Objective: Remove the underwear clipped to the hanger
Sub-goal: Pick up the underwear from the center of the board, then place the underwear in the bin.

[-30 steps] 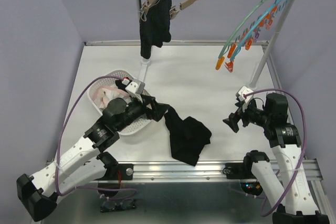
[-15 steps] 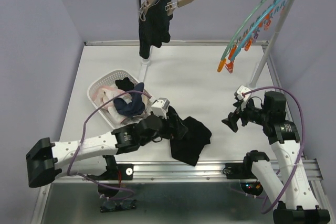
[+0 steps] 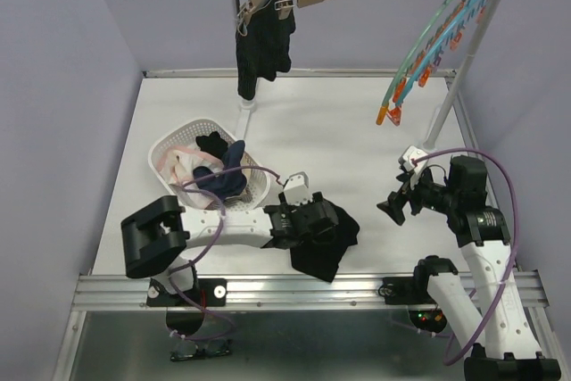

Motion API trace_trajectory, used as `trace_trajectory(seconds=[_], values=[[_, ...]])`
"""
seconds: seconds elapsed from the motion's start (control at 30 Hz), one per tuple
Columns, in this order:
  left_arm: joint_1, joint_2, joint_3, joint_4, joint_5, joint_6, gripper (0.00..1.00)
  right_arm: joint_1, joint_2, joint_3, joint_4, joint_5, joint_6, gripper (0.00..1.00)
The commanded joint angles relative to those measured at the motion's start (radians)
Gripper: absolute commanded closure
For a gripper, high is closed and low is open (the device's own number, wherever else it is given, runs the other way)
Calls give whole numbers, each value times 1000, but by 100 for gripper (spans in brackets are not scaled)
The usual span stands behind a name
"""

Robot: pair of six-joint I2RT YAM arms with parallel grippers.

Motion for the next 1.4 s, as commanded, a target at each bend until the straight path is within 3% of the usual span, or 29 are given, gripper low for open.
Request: trace_trajectory(seconds=[0.0, 0.13, 0.3, 0.43, 0.53, 0.73, 0.83, 1.0, 1.37], values=[[-5, 113, 107, -134, -46, -125, 34, -8, -18, -15, 40, -2, -10, 0], [-5, 227, 214, -229, -63, -157, 37, -8, -23, -15, 40, -4, -10, 0], [-5, 296, 236, -267, -71, -183, 48, -8, -32, -17, 40, -2, -8, 0], [-8, 313, 233, -293, -103, -193, 68, -8, -35, -17, 40, -2, -7, 0], [-13, 307, 236, -307, -137, -182, 74, -8, -35, -17, 40, -2, -7, 0], [-51, 273, 308, -422, -333, -111, 93, -8, -33, -15, 40, 1, -4, 0], [-68, 279, 375, -574, -465, -116, 100, -29, -35, -15, 42, 2, -5, 0], [-83, 288, 457, -914, -665, -241, 100, -29, -33, -15, 40, 4, -5, 0], [-54, 3, 428, -913, -795, -170, 100, -34, -32, -15, 42, 4, -5, 0]])
